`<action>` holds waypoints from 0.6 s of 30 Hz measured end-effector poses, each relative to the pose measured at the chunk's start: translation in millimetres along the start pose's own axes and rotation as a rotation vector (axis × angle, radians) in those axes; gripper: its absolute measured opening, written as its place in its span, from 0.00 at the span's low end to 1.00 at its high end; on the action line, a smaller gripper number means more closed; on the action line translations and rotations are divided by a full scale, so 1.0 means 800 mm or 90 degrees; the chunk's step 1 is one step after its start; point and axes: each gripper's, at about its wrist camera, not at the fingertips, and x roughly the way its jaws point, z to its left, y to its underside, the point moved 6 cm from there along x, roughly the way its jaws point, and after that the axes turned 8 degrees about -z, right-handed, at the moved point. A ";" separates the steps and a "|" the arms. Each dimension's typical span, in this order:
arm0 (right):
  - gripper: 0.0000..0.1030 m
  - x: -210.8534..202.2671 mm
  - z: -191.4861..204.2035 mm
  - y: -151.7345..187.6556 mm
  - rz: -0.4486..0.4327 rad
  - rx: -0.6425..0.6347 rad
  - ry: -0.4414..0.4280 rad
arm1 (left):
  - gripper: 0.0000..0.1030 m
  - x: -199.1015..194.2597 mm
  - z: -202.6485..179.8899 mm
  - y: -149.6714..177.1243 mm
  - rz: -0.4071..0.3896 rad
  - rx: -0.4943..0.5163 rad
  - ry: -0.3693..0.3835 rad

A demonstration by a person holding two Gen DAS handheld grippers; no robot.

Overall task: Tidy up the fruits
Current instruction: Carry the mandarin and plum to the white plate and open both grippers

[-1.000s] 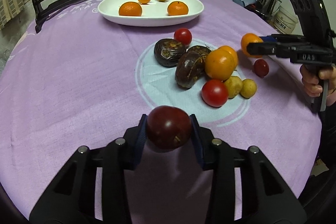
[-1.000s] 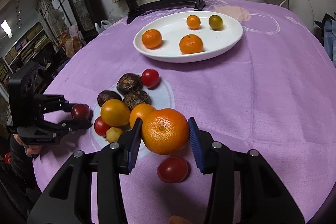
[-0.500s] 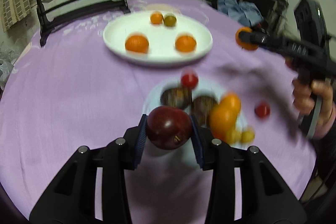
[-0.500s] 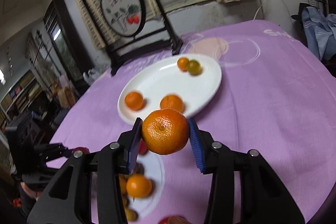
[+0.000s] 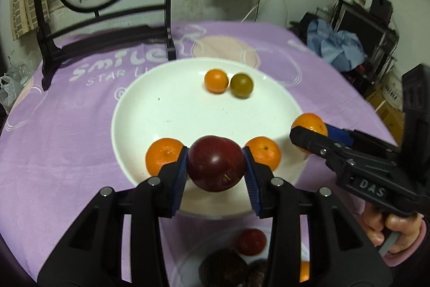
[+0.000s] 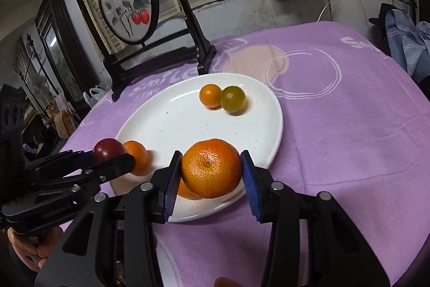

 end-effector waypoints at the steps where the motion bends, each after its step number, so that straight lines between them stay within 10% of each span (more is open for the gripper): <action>1: 0.43 0.003 0.000 0.000 0.002 -0.003 0.001 | 0.39 0.005 0.002 0.001 0.005 0.001 -0.006; 7: 0.45 0.019 0.006 0.002 0.029 -0.016 -0.007 | 0.40 0.016 0.006 0.003 0.014 0.005 -0.023; 12: 0.61 -0.005 0.007 -0.008 -0.001 -0.027 0.010 | 0.80 -0.004 0.014 -0.003 -0.019 0.005 -0.059; 18: 0.61 -0.049 0.027 -0.006 -0.007 -0.037 -0.033 | 0.93 -0.044 0.025 -0.007 -0.048 -0.017 -0.066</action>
